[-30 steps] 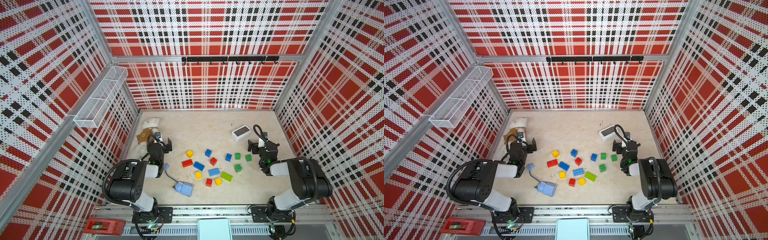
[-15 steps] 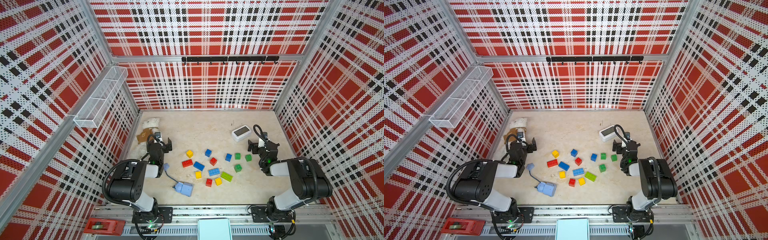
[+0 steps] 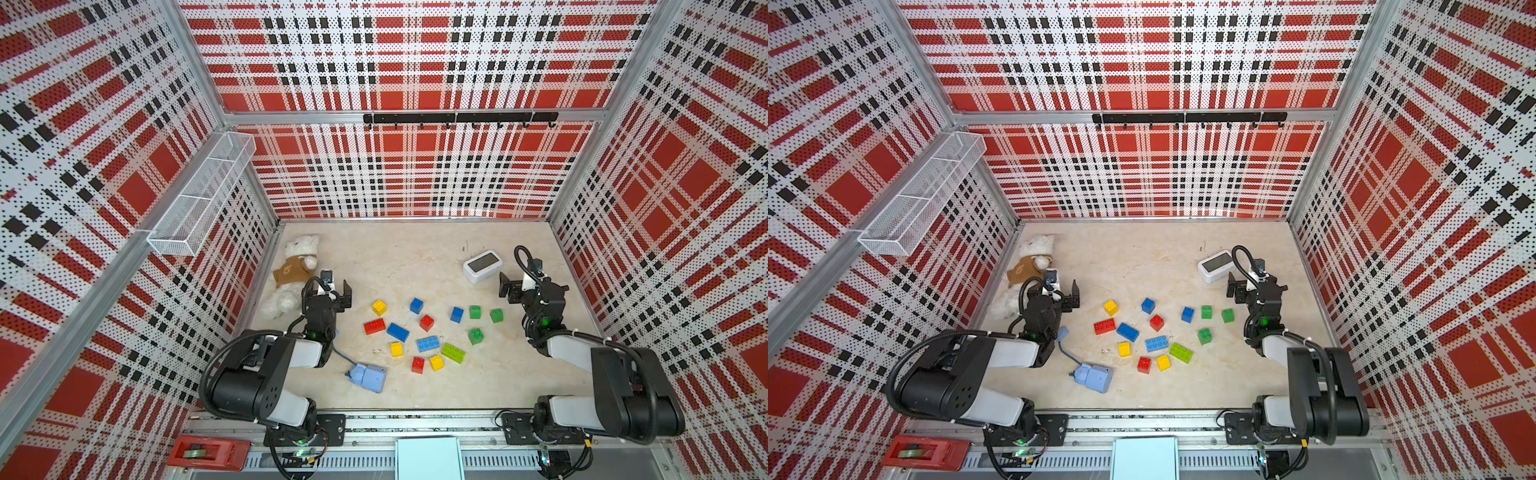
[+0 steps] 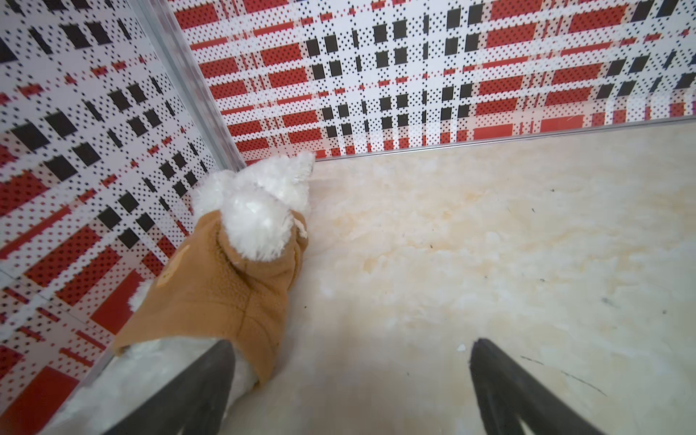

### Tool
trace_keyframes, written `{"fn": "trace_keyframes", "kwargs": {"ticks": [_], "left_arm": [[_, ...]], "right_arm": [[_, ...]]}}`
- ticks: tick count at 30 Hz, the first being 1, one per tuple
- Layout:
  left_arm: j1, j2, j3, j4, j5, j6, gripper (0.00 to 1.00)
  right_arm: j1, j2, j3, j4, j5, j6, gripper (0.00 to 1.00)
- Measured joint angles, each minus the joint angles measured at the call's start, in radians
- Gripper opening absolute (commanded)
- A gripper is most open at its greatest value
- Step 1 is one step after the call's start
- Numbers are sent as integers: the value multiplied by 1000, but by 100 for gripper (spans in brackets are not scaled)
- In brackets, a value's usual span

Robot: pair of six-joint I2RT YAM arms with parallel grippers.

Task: Assemble a fork with lego
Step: Pick up the lego brick from the center of the board.

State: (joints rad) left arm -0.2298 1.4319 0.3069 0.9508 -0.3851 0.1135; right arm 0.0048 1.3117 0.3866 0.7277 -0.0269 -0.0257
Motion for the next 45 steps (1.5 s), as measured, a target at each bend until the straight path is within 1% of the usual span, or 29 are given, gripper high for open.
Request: {"fn": "trace_keyframes", "kwargs": {"ticks": [4,7,9,12,15,18,20,22,26,30,33,35,37,40,45], "left_arm": [[-25,-115,110,-179,-77,-21,100],[-29,-147,230,-349,-146,-120,100],[-21,-149,320,-500,-153,-214,99],[17,-128,457,-735,-89,-364,99],[74,-87,539,-906,21,-513,100],[108,-59,557,-1031,110,-613,99],[111,-58,540,-1068,153,-647,99],[92,-60,526,-1099,186,-663,100],[-6,-51,568,-1178,243,-646,100],[-190,-34,655,-1216,270,-607,100],[-322,-32,688,-1222,291,-594,100],[-384,-27,697,-1225,308,-595,100],[-429,-18,698,-1226,325,-599,100],[-472,2,698,-1228,345,-610,100],[-502,8,659,-1191,403,-649,99]], "right_arm": [[0,-76,29,-77,0,67,100],[0,-88,101,-194,-6,143,100],[0,-72,193,-331,0,219,100],[0,-5,353,-517,-12,308,100],[0,80,459,-640,-92,351,100],[15,139,487,-732,-166,364,100],[51,165,504,-811,-177,364,100],[105,190,533,-892,-175,359,99],[210,231,602,-1030,-154,360,90],[296,229,615,-1161,-112,363,83],[336,198,590,-1238,-92,372,79],[355,155,556,-1283,-84,378,76],[376,106,521,-1329,-77,382,74],[407,53,483,-1374,-72,385,73],[474,37,446,-1400,-77,390,70]]}}
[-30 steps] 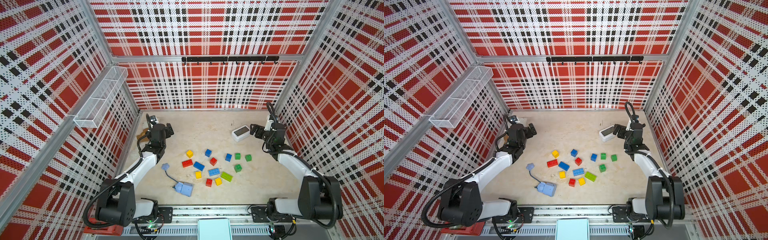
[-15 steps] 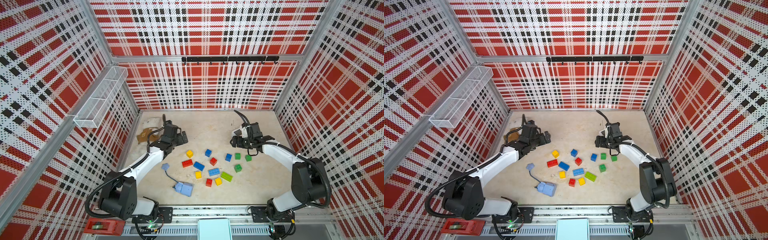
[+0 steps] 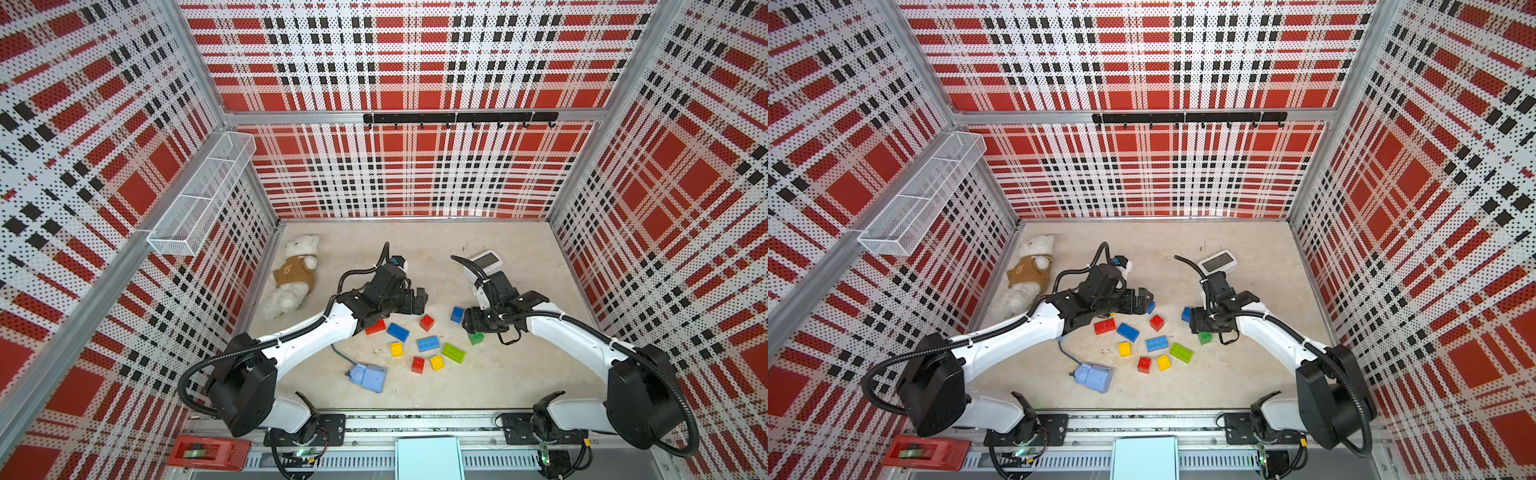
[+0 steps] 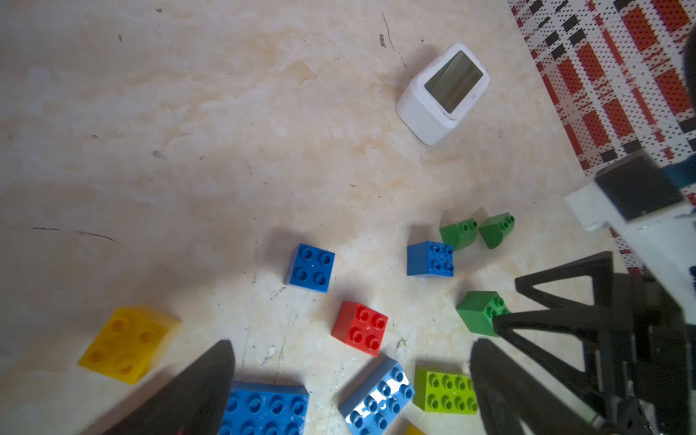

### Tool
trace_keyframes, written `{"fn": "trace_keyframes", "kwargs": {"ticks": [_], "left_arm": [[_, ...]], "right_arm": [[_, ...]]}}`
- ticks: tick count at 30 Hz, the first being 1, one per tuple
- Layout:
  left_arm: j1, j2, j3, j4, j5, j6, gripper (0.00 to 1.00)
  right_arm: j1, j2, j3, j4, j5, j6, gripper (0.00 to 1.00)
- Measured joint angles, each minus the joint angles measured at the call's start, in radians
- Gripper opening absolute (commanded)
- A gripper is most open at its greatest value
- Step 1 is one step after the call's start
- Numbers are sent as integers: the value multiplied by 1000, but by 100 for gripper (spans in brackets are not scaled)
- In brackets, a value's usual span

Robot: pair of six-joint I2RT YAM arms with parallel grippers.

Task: Assemble a fork with lego
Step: Pick up the lego brick from the center of the board.

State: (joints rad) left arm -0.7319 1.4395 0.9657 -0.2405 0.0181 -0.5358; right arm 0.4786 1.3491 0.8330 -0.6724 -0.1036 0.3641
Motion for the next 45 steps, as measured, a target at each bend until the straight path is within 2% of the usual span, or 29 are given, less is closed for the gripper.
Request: {"fn": "trace_keyframes", "kwargs": {"ticks": [6,13,31,36,41,45], "left_arm": [[-31,0,-65,51,54,-45,100],[-63,0,-68,75,88,-62,100],[-59,-127,-76,86,5,5,100],[-53,-127,-88,96,4,1,99],[-52,-119,-90,145,4,-12,100],[-47,-82,-90,209,56,-14,100]], "right_arm": [[32,2,-4,-32,33,8,69],[32,25,-5,-56,87,22,67],[32,136,-6,-25,99,22,51],[32,128,-6,-28,116,24,43],[32,61,14,-57,139,40,38],[33,25,69,-65,140,103,32]]}}
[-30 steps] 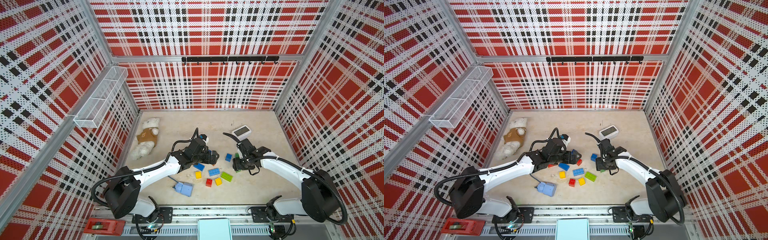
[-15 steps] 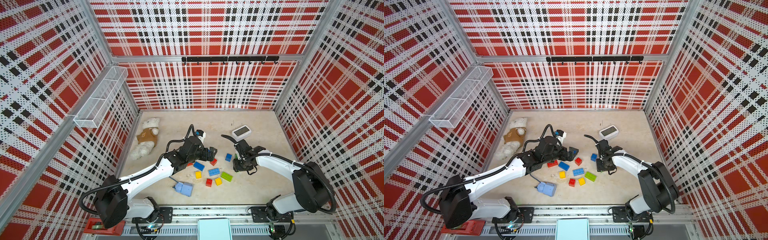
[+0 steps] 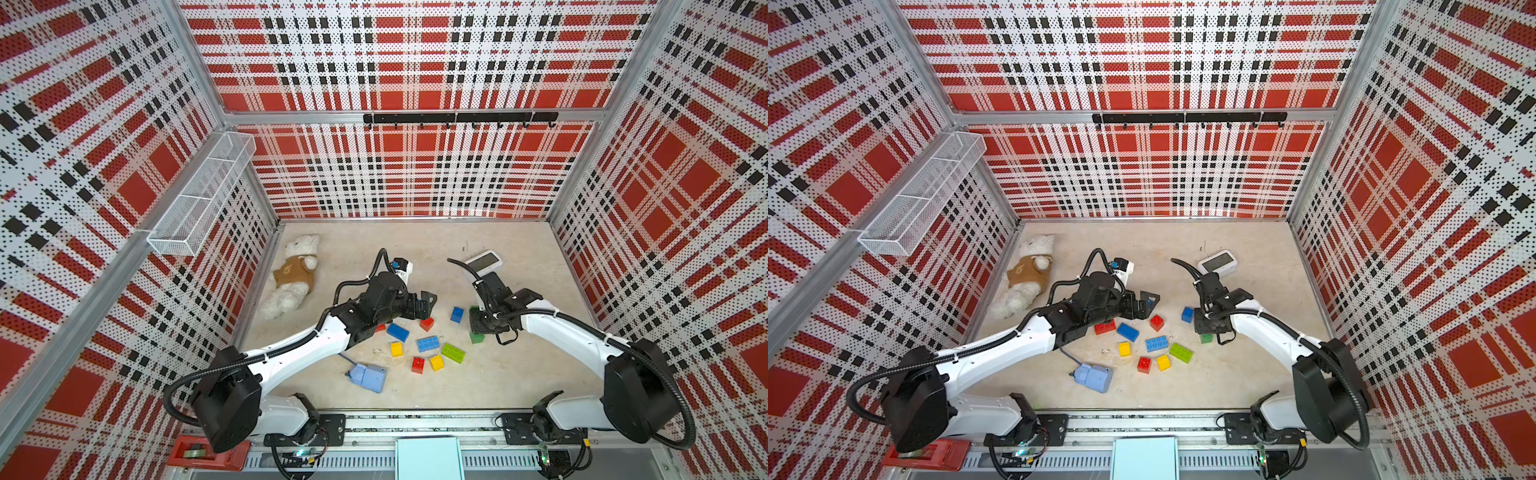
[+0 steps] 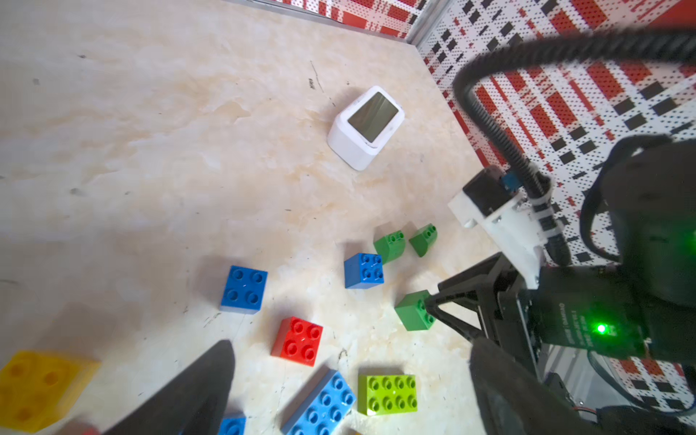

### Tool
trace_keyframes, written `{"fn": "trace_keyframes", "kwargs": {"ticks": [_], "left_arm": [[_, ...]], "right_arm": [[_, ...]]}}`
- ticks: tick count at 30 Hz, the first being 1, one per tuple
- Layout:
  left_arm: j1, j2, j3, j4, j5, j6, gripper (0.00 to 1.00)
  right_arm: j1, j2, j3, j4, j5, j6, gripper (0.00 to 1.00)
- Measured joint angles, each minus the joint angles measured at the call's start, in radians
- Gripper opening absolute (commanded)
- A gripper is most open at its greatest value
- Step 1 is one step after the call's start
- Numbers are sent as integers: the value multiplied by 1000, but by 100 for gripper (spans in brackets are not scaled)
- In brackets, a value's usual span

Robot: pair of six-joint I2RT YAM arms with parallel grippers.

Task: Assemble a fork with lego
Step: Pick up the lego brick from the center of the board.

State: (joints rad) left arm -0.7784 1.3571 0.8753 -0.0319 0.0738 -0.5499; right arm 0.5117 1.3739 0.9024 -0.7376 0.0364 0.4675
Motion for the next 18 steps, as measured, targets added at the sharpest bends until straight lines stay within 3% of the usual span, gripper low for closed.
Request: {"fn": "trace_keyframes", "kwargs": {"ticks": [5,10,18], "left_arm": [[10,79,0,62,87,-5,100],[4,93,-4,83,112,5,100],[-55,101,-54,102,121,17,100]], "right_arm": [[19,0,48,11,0,99,40],[22,20,53,-19,28,69,56],[22,68,-24,-36,31,18,53]]}}
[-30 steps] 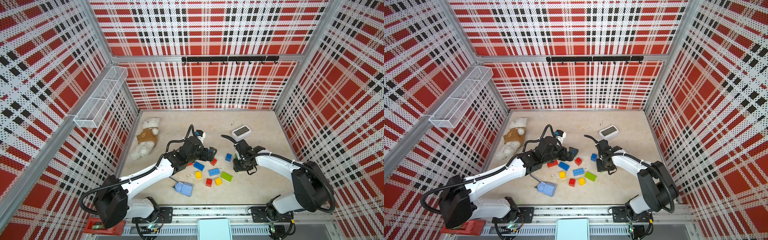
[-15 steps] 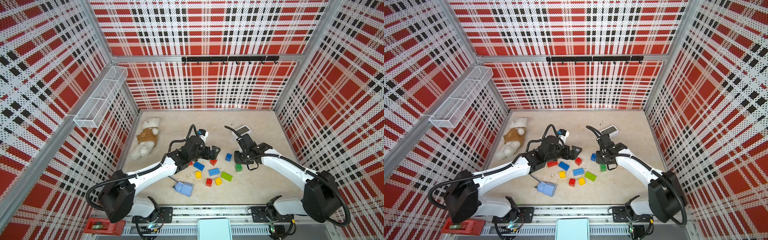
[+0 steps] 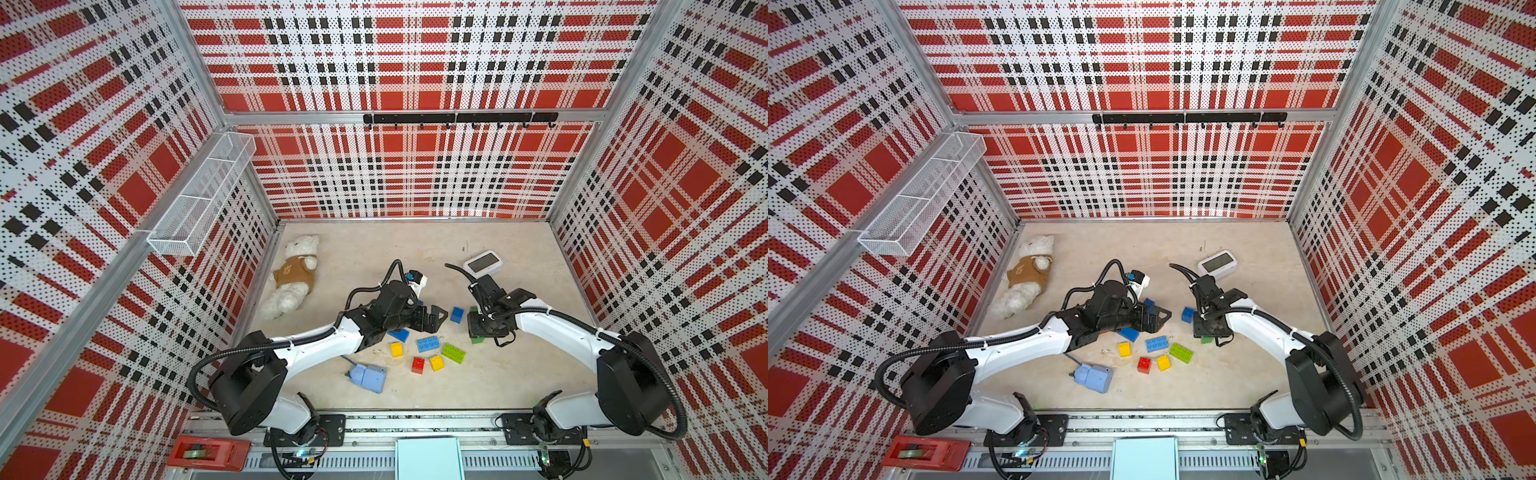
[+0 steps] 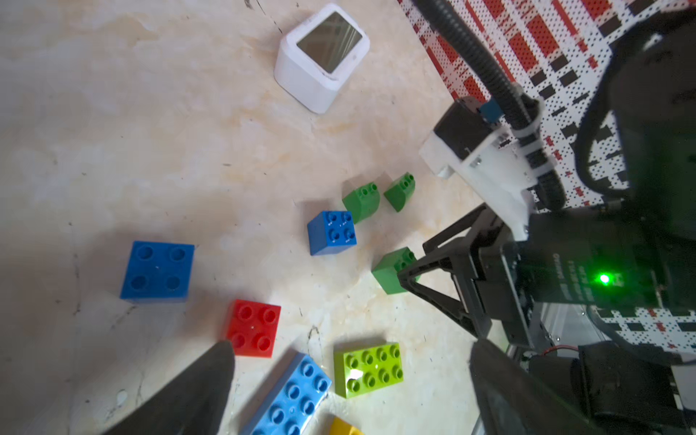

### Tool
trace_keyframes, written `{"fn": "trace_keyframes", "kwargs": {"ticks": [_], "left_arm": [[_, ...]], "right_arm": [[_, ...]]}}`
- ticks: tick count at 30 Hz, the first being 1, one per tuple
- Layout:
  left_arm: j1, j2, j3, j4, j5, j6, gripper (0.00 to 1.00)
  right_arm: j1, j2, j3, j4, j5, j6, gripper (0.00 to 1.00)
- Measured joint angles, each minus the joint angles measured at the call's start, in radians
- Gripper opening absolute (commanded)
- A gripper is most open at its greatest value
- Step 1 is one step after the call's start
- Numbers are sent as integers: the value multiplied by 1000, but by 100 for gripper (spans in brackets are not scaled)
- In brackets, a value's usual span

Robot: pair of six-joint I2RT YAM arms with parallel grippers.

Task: Assemble a fork with lego
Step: Pick up the lego brick from the center of the board.

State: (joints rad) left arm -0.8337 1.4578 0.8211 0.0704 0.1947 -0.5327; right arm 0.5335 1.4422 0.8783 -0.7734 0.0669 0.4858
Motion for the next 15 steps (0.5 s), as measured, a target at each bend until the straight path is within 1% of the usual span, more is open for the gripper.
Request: {"fn": "trace_keyframes", "kwargs": {"ticks": [3,8,11,15], "left_arm": [[-7,13,0,8,0,0,100],[-8,31,0,20,0,0,100],[-7,32,0,20,-1,-1,100],[0,32,0,27,0,-2,100]], "right_arm": [[0,33,-7,18,-2,-5,47],[0,84,-7,48,-5,-5,33],[0,87,-5,51,-1,-2,26],[0,77,-4,34,11,0,23]]}}
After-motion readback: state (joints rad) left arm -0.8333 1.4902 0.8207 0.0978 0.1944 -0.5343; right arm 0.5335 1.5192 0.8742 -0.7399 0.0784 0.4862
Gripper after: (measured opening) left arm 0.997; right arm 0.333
